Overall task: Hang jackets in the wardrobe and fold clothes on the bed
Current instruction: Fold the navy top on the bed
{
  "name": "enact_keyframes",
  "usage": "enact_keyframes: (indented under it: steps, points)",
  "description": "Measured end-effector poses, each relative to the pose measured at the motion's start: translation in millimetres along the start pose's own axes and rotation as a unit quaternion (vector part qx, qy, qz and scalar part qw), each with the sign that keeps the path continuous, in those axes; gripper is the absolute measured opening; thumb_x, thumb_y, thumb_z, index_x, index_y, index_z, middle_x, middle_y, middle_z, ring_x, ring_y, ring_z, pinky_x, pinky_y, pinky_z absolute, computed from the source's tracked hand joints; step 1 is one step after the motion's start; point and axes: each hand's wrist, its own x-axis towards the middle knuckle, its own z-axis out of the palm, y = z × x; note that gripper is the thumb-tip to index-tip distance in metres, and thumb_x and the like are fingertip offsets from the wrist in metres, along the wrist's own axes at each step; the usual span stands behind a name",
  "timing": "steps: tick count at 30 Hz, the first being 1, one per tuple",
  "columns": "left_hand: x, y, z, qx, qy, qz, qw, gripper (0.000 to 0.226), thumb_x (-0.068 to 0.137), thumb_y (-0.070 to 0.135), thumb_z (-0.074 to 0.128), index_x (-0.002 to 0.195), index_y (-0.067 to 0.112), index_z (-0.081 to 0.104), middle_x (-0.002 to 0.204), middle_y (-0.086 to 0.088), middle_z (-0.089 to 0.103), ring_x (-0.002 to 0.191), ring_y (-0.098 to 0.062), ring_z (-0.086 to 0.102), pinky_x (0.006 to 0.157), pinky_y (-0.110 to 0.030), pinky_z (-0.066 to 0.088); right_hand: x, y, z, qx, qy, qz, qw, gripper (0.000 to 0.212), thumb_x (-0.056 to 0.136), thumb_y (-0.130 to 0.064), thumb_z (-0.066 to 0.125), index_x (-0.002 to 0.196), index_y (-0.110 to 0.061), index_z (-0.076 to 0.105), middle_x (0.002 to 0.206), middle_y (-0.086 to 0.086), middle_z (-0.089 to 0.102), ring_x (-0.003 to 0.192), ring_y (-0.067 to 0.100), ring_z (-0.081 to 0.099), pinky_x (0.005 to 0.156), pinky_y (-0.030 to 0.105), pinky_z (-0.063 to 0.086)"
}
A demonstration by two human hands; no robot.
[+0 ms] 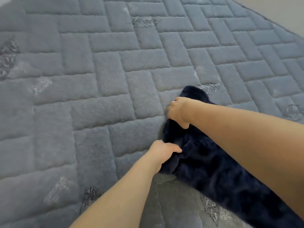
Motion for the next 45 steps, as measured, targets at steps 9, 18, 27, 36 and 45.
enact_keyframes:
  steps: [9, 18, 27, 36, 45]
  points:
    - [-107, 87, -81, 0.147, 0.059, 0.187, 0.970, 0.021, 0.066, 0.014, 0.072, 0.087, 0.012, 0.070, 0.086, -0.010, 0.074, 0.082, -0.028, 0.070, 0.070, -0.038, 0.058, -107, 46, -94, 0.175, 0.088, 0.091, 0.977, 0.023, 0.076, -0.034, 0.064, 0.093, -0.029, 0.050, 0.079, -0.009, 0.055, 0.076, 0.020, 0.056, 0.060, 0.031, 0.043]
    - [-361, 217, -130, 0.459, 0.260, 0.363, 0.768, 0.011, 0.071, 0.025, 0.062, 0.076, 0.021, 0.053, 0.074, 0.003, 0.063, 0.070, -0.018, 0.059, 0.053, -0.031, 0.039, -289, 100, -244, 0.157, 0.370, 0.187, 0.897, 0.033, 0.075, -0.044, 0.063, 0.100, -0.029, 0.047, 0.089, -0.008, 0.052, 0.072, 0.021, 0.051, 0.057, 0.032, 0.033]
    - [-400, 152, -92, 0.590, 0.285, 0.301, 0.693, 0.024, 0.074, 0.032, 0.064, 0.070, 0.026, 0.041, 0.072, 0.006, 0.052, 0.068, -0.019, 0.052, 0.052, -0.030, 0.035, -326, 22, -207, 0.164, 0.401, 0.136, 0.891, 0.043, 0.079, -0.038, 0.065, 0.117, -0.020, 0.057, 0.132, 0.000, 0.051, 0.116, 0.025, 0.055, 0.091, 0.039, 0.046]
    - [-280, -16, -42, 0.517, -0.034, 0.023, 0.855, 0.058, 0.052, 0.041, 0.084, 0.106, 0.025, 0.068, 0.097, 0.005, 0.071, 0.086, -0.022, 0.070, 0.082, -0.038, 0.058, -258, -125, -66, 0.376, -0.057, -0.009, 0.925, 0.025, 0.066, -0.025, 0.078, 0.086, -0.026, 0.064, 0.087, 0.001, 0.067, 0.084, 0.024, 0.066, 0.082, 0.033, 0.055]
    - [-250, -42, -58, 0.475, -0.047, -0.012, 0.879, 0.052, 0.061, 0.042, 0.083, 0.109, 0.030, 0.066, 0.101, 0.007, 0.069, 0.093, -0.019, 0.067, 0.089, -0.036, 0.054, -219, -141, -56, 0.394, -0.139, -0.020, 0.908, 0.055, 0.064, -0.032, 0.082, 0.112, -0.019, 0.059, 0.109, 0.005, 0.066, 0.094, 0.027, 0.065, 0.087, 0.042, 0.055]
